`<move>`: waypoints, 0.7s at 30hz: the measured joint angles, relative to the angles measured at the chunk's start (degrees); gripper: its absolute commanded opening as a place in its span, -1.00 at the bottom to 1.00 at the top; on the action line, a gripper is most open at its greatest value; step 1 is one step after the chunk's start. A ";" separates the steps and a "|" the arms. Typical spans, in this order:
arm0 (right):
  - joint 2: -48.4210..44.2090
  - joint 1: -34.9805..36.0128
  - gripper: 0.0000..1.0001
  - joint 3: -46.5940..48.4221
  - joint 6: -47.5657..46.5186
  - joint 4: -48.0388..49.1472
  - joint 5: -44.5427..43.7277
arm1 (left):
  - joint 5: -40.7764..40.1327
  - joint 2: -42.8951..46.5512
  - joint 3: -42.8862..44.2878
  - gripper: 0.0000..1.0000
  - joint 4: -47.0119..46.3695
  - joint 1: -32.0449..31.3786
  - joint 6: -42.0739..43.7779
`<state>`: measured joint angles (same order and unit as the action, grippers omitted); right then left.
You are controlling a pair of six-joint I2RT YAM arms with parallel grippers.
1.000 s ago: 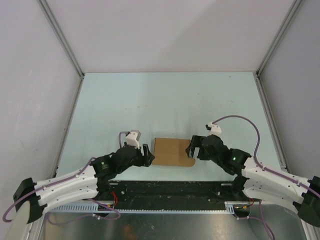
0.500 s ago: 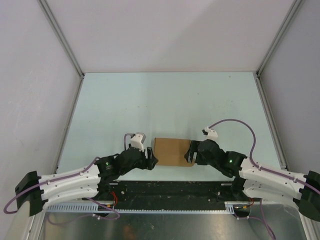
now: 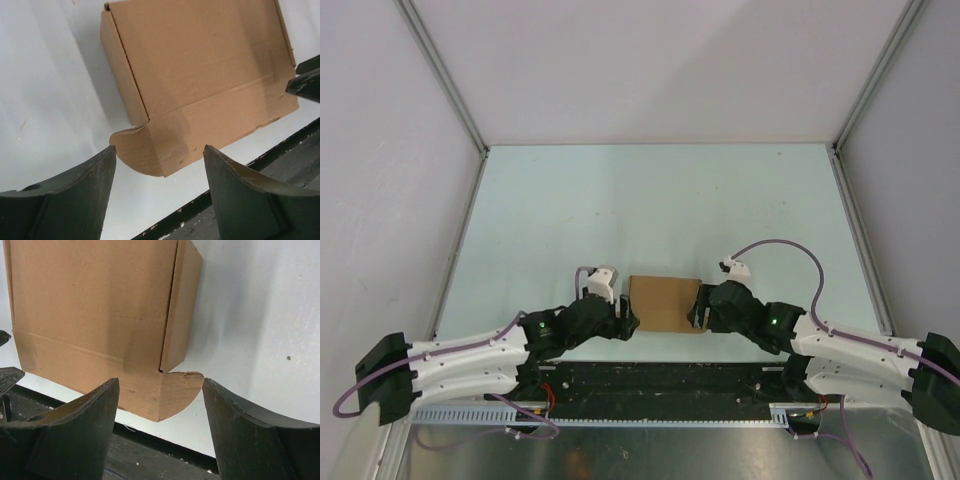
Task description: Fold the paper box
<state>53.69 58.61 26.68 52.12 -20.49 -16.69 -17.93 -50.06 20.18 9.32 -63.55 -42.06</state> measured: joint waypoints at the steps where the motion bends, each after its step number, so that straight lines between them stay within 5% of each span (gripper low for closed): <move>1: 0.13 0.09 0.43 0.00 0.02 0.17 0.17 | -0.04 -0.13 0.22 0.51 -0.15 0.00 0.00; 13: 1.11 0.44 0.42 -0.11 0.35 2.03 1.14 | -0.46 -3.15 2.36 0.54 -1.16 -0.07 0.07; 21: 1.11 0.46 0.65 -0.11 0.39 1.97 1.22 | -1.01 -4.31 2.58 0.61 -1.20 -0.07 0.17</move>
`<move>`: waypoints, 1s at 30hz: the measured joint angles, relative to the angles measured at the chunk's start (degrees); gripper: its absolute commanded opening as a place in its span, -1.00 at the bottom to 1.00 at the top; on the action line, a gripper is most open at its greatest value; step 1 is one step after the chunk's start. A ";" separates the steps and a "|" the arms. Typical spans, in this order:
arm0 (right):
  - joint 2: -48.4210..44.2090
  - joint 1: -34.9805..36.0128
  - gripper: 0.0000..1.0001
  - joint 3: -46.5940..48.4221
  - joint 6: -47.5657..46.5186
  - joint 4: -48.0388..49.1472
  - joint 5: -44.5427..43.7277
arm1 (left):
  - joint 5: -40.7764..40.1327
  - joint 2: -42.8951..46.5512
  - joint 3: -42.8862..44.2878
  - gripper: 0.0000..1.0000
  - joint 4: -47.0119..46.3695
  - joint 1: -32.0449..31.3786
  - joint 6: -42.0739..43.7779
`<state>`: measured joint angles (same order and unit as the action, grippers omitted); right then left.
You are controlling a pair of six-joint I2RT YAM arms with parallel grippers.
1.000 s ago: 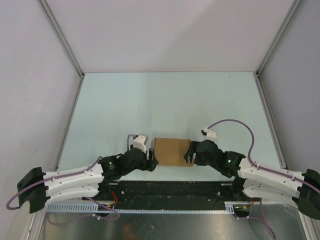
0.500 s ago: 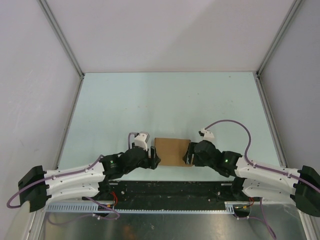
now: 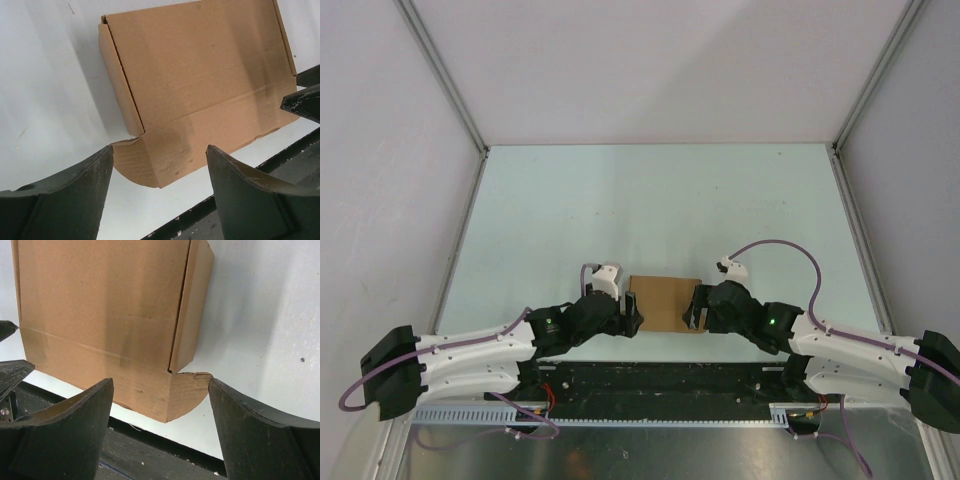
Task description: Fold the paper box
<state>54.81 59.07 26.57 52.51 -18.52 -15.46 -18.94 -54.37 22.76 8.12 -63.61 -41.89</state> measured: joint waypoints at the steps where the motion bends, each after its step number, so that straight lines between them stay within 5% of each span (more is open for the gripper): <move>1: 0.00 0.00 0.65 0.00 -0.02 0.00 0.04 | -0.17 -0.02 0.04 0.64 0.00 0.00 0.04; 30: 2.91 0.02 0.39 -0.33 -0.02 1.75 1.99 | -0.52 -4.63 1.38 0.63 0.09 0.00 -0.20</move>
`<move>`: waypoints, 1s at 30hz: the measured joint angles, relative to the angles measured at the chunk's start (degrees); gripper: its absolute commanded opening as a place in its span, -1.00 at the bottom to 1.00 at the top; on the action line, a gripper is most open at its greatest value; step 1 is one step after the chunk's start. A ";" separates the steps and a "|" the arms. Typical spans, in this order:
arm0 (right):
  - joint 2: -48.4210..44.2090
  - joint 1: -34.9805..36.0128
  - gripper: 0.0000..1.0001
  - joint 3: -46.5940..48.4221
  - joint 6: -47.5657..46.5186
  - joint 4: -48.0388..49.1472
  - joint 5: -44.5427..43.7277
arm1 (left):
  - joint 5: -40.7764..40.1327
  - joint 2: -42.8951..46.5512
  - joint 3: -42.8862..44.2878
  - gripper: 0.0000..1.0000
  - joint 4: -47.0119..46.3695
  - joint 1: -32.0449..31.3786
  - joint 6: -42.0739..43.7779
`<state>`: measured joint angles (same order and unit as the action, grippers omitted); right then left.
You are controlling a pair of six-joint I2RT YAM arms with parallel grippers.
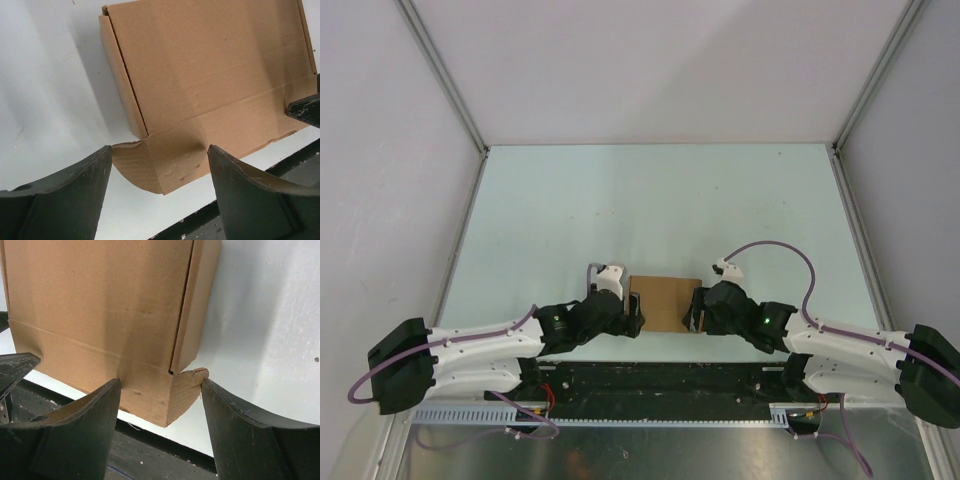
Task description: Fold the paper box
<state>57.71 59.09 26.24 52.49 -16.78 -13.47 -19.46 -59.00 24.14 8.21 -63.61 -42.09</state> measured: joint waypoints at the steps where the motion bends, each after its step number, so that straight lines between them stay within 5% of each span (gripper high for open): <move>1: 0.00 0.04 0.39 -0.04 0.00 0.07 0.11 | 0.15 0.00 0.00 0.61 0.00 0.00 -0.02; 30: -1.09 0.04 0.26 -1.05 0.87 2.64 2.80 | 3.65 0.02 0.00 0.25 -0.44 -0.02 -1.49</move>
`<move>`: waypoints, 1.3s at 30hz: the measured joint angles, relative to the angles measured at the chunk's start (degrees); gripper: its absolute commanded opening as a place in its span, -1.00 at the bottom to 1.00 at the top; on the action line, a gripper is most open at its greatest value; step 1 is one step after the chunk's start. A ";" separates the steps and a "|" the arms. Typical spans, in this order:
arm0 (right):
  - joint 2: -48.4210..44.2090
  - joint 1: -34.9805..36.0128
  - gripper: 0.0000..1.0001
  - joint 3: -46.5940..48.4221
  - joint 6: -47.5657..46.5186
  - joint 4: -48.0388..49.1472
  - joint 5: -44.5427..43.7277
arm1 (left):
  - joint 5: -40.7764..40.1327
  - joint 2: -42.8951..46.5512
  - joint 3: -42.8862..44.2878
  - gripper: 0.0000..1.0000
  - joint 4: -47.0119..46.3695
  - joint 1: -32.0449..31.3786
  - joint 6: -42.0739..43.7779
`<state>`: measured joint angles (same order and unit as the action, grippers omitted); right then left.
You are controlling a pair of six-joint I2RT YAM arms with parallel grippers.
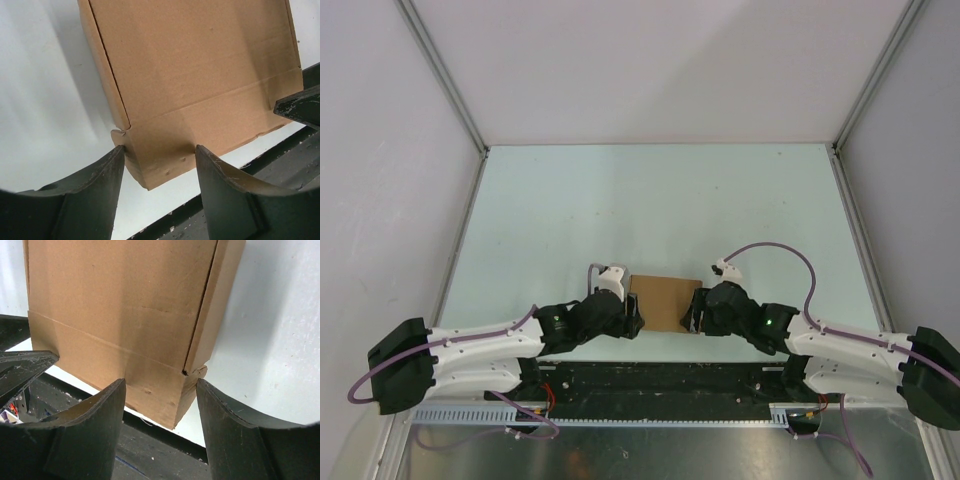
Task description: Fold the paper box
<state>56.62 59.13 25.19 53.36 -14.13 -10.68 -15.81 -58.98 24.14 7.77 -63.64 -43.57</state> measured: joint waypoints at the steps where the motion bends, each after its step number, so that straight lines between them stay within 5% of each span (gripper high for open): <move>1: -0.04 0.00 0.25 0.00 0.02 0.00 0.09 | 0.09 0.00 0.00 0.25 0.00 0.00 0.00; 22: -0.70 0.00 0.18 -0.04 0.00 -0.63 0.55 | 1.01 1.01 -0.11 0.08 -0.94 0.00 -0.09; 39: 1.33 0.00 0.41 -0.04 -1.31 -0.72 0.00 | 0.79 -2.12 -1.03 0.06 -3.65 0.00 0.15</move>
<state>57.95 59.13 25.15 52.05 -14.85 -10.68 -15.03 -61.10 23.11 4.12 -63.64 -43.42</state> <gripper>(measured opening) 0.689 0.535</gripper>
